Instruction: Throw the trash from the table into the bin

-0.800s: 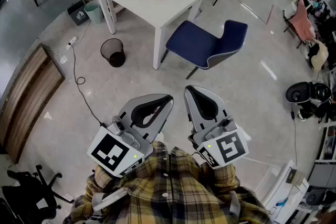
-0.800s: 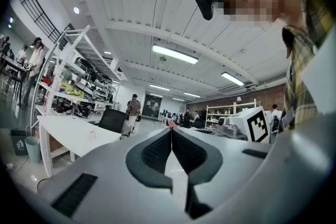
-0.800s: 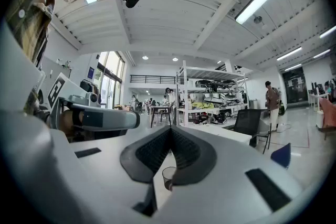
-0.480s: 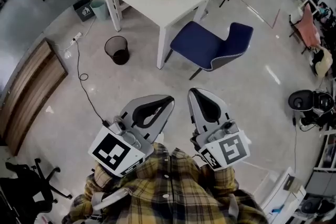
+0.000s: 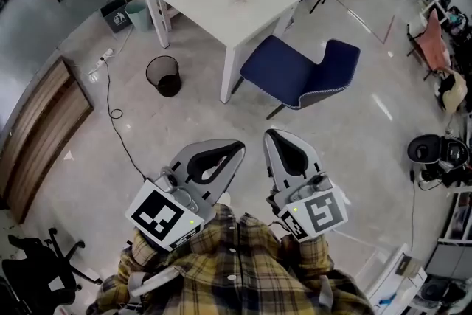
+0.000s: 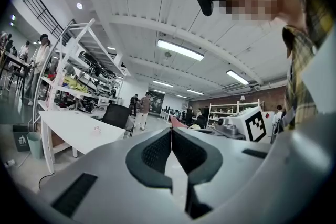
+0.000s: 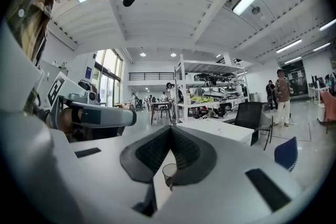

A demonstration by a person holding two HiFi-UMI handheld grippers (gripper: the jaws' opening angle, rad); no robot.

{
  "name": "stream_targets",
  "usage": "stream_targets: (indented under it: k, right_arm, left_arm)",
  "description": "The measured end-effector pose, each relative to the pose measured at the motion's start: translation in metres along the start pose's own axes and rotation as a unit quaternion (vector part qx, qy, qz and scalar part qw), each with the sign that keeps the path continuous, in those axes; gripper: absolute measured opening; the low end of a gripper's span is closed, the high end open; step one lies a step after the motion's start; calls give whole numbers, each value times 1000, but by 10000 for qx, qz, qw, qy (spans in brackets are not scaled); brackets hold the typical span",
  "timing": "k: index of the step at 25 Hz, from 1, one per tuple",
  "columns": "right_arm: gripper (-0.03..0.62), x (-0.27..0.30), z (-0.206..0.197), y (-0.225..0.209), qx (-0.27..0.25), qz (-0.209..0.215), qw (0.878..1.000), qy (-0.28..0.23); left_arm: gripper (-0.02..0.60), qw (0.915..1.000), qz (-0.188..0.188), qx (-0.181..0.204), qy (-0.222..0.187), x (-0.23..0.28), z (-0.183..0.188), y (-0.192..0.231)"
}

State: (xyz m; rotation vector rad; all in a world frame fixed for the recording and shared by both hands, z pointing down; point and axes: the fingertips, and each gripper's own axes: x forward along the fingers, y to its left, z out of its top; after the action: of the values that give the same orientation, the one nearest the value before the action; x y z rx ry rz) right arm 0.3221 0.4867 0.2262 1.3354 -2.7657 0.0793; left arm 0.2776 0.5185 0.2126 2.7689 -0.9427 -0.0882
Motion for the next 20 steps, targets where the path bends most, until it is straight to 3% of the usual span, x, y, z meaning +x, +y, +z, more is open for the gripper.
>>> stream_targets:
  k: [20]
  right_arm:
    - [-2, 222, 9, -35, 161, -507, 9983, 219]
  left_arm:
    - [11, 9997, -185, -177, -4, 10, 50, 232]
